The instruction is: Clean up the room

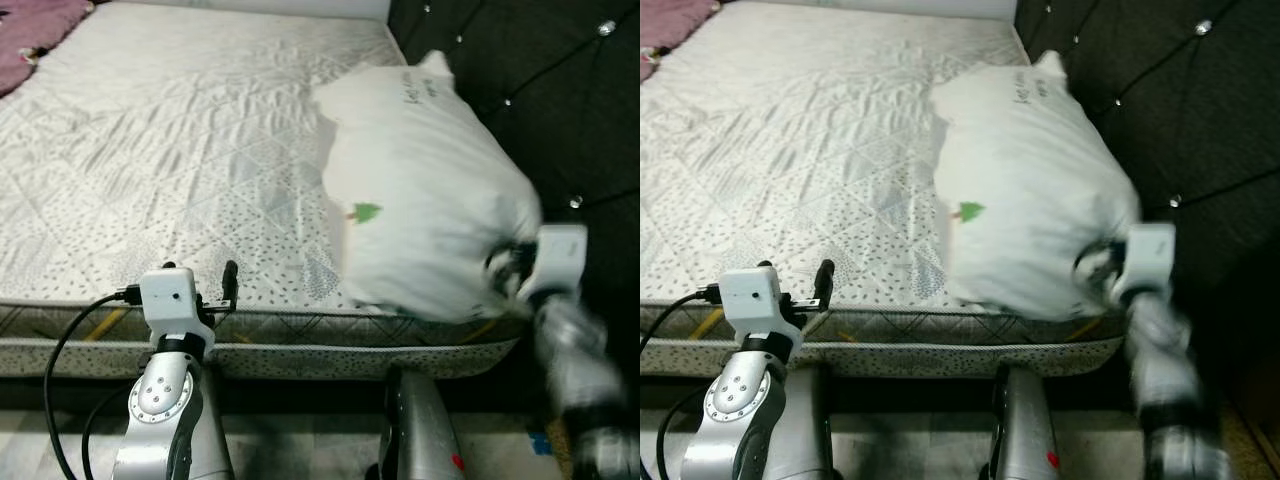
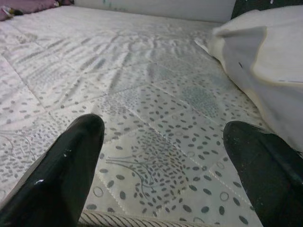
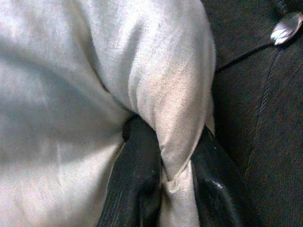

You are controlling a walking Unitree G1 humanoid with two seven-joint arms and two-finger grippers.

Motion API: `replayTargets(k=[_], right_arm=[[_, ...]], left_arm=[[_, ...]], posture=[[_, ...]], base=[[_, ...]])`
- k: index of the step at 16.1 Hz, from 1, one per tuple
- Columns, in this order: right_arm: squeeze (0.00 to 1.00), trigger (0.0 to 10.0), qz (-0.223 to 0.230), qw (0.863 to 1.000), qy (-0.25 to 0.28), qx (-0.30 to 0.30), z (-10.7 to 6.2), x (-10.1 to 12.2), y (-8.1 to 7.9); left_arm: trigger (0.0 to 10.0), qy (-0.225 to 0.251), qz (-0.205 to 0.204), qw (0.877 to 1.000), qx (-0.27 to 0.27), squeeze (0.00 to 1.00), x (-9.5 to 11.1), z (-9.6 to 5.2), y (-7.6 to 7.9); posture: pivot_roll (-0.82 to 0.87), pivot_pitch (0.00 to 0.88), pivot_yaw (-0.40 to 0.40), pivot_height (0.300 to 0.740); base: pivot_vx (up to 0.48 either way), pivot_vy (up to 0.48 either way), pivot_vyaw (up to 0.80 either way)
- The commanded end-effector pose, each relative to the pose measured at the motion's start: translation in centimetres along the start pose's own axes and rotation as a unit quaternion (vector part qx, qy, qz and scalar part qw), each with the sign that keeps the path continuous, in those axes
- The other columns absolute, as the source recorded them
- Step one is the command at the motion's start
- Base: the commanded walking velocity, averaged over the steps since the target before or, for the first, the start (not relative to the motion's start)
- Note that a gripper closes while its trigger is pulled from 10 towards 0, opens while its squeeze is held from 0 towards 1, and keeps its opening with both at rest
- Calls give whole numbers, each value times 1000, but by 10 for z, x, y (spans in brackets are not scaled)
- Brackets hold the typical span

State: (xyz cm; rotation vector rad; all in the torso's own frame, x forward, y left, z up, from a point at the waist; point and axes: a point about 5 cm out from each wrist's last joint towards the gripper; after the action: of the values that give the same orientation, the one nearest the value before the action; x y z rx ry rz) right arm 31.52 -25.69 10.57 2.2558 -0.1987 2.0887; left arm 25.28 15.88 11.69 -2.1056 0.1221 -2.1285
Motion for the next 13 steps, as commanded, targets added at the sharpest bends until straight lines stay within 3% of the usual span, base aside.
replayTargets(k=[1, 4, 8, 10, 13], right_arm=[[0, 0, 15, 1000, -9, 17, -15, -8, -11], [0, 0, 33, 998, 10, 46, -40, -6, -32], [0, 0, 49, 997, -7, 59, -45, -5, -44], [0, 0, 49, 997, 2, 58, -28, 7, -42], [0, 0, 39, 999, 36, -4, 15, 47, -4]], left_arm=[[10000, 0, 7, 1000, -9, 0, 0, 0, 0], [10000, 2, 10, 1000, -17, 0, 1, 1, 1], [10000, 2, 12, 1000, -17, 0, 2, 1, 0], [10000, 2, 12, 1000, -16, 0, 2, 1, 1], [10000, 0, 13, 1000, -15, 0, 1, 1, 0]], posture=[[-21, 15, -54, 478], [-24, 17, -43, 478], [-19, 17, -44, 478], [-15, 18, -40, 478], [-14, 19, -43, 478]], base=[[0, 0, 0], [0, 0, 0], [0, 0, 0], [0, 0, 0], [0, 0, 0]])
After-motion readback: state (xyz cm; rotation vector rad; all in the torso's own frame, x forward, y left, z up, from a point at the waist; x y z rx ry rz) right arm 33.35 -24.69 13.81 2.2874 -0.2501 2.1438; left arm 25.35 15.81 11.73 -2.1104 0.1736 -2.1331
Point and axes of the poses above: a point about 5 cm out from each wrist's last joint towards the gripper, its own z axis pointing out of the wrist towards the gripper, its own x axis along the axis of the wrist's last joint, y = z × x, and after that the axes turned 12 degrees about z, right-handed
